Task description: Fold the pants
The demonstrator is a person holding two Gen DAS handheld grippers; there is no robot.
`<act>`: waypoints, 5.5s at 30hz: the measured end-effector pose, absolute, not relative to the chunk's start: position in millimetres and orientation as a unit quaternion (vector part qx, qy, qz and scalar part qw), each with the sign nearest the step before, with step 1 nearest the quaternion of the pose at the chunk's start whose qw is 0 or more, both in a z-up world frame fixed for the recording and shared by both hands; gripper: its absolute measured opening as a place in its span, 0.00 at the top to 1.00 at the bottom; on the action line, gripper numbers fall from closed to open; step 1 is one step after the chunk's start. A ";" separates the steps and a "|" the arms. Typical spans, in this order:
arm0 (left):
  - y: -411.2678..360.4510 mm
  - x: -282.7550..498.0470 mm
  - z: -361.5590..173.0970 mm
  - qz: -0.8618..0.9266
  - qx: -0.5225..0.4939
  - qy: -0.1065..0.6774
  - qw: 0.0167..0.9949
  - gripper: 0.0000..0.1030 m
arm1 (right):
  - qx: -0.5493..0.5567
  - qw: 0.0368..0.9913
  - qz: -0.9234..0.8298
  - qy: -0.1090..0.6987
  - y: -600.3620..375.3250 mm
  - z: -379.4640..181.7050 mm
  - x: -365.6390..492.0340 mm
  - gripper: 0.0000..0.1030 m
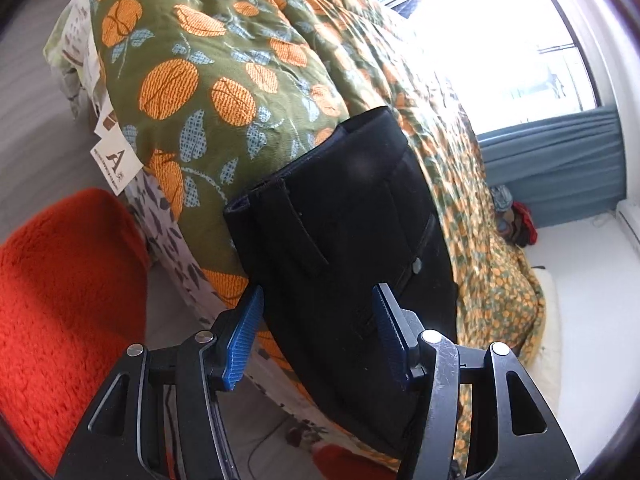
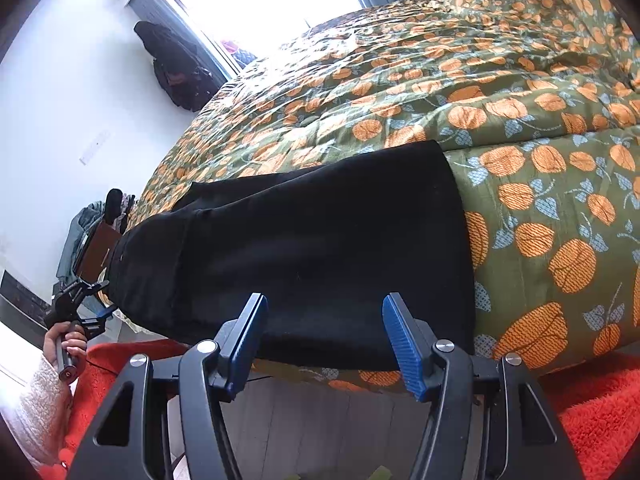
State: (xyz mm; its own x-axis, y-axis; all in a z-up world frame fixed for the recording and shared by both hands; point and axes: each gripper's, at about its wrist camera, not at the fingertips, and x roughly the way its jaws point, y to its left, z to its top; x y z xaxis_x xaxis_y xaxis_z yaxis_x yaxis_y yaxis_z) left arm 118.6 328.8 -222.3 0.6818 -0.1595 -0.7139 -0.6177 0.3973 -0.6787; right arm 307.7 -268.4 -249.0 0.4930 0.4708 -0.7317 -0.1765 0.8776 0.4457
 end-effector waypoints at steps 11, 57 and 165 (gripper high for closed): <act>334.1 112.8 -215.7 0.166 -0.529 0.332 0.763 0.41 | 0.172 0.846 0.189 0.469 -273.0 -251.7 310.1 0.41; 196.5 149.5 -60.4 -0.001 -0.309 0.281 0.909 0.86 | 0.212 0.792 0.347 0.454 -121.4 -207.0 464.2 0.57; 28.4 281.6 -74.5 -0.169 -0.116 0.467 0.860 0.83 | 0.056 0.812 0.321 0.485 -245.9 -141.2 404.6 0.70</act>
